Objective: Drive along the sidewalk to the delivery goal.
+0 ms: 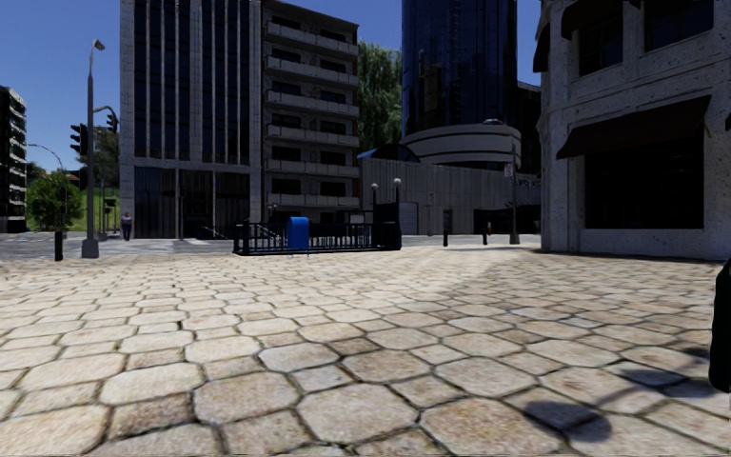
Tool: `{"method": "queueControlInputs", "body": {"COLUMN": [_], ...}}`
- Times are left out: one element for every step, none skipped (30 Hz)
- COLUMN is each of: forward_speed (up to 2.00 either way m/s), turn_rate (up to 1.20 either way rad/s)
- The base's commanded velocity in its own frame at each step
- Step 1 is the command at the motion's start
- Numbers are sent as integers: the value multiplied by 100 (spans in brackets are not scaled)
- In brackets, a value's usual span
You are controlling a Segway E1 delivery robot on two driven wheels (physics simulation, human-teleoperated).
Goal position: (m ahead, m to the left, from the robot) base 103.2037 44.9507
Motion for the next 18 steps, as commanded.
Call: {"method": "queueControlInputs", "body": {"forward_speed": [200,200,200,200,200,200,200,200,200,200,200,200,200,200,200,200,200,200], "turn_rate": [90,90,90,90,90,91,91,91,91,91,91,91,86,86,0,0,0,0]}}
